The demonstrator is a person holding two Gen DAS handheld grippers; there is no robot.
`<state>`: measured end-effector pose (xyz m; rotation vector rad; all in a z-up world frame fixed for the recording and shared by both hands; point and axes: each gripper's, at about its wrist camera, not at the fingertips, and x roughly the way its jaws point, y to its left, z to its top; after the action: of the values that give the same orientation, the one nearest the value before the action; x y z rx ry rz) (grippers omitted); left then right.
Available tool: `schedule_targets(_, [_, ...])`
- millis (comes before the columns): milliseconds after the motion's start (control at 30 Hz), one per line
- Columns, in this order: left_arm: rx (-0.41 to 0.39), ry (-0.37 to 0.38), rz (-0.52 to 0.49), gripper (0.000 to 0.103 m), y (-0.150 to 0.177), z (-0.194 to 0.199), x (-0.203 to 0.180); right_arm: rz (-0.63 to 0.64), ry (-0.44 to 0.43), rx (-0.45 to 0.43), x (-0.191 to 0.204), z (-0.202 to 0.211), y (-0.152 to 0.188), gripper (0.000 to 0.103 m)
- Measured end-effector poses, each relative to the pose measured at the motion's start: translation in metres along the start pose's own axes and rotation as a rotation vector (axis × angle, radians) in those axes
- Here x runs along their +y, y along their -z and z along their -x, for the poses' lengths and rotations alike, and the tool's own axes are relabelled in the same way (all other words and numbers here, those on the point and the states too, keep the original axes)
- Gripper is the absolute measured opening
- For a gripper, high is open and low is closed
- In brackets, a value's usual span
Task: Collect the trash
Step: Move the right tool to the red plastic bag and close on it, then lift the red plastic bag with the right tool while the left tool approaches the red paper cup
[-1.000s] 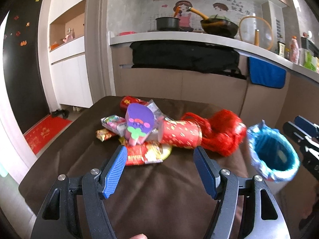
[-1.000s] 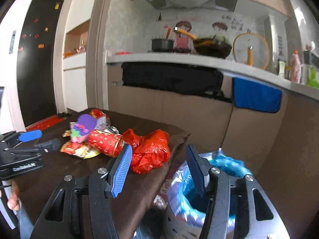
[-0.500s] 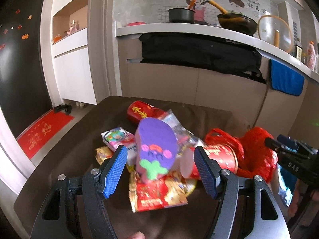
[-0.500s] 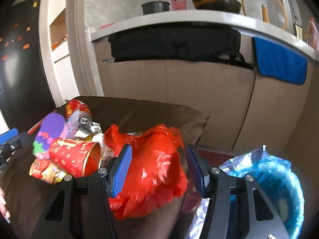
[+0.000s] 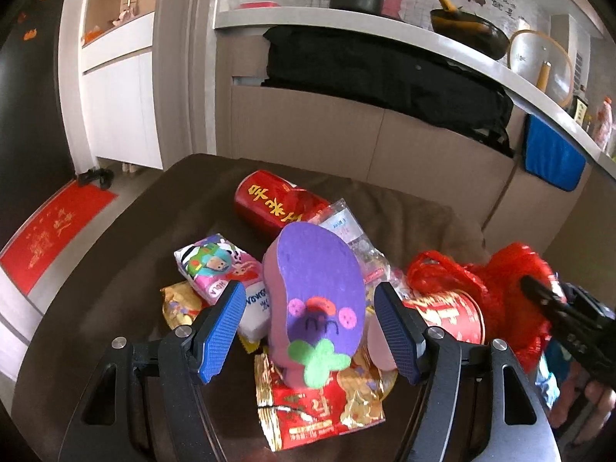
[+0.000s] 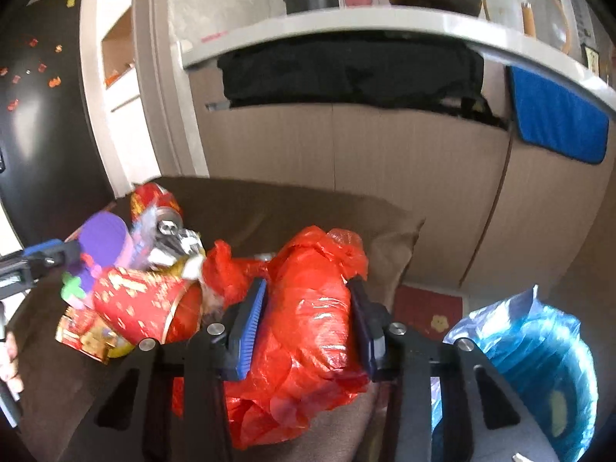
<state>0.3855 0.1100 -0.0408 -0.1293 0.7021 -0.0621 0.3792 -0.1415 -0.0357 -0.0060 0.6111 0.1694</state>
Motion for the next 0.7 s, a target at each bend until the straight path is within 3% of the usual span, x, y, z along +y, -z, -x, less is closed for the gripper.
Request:
schedule_targets(233, [-0.028,0.085,-0.061,0.07,0.014,0.018,-0.038,0.04,0.05,-0.082,-0.002,0.027,-0.005,0.038])
schedule_targets(367, [-0.019,0.102,-0.048,0.07,0.024,0.019,-0.053,0.036,0.06,-0.101,-0.011,0.04,-0.007,0.038])
schedule_targets(533, [-0.035,0.066,0.014,0.07,0.036,0.025,-0.066,0.018,0.061,-0.115,-0.03,0.057,-0.002,0.038])
schedule_targets(700, [-0.106,-0.061,-0.009,0.07,0.059,0.036,-0.101,0.007,0.071,-0.121,-0.048,0.069,0.004,0.038])
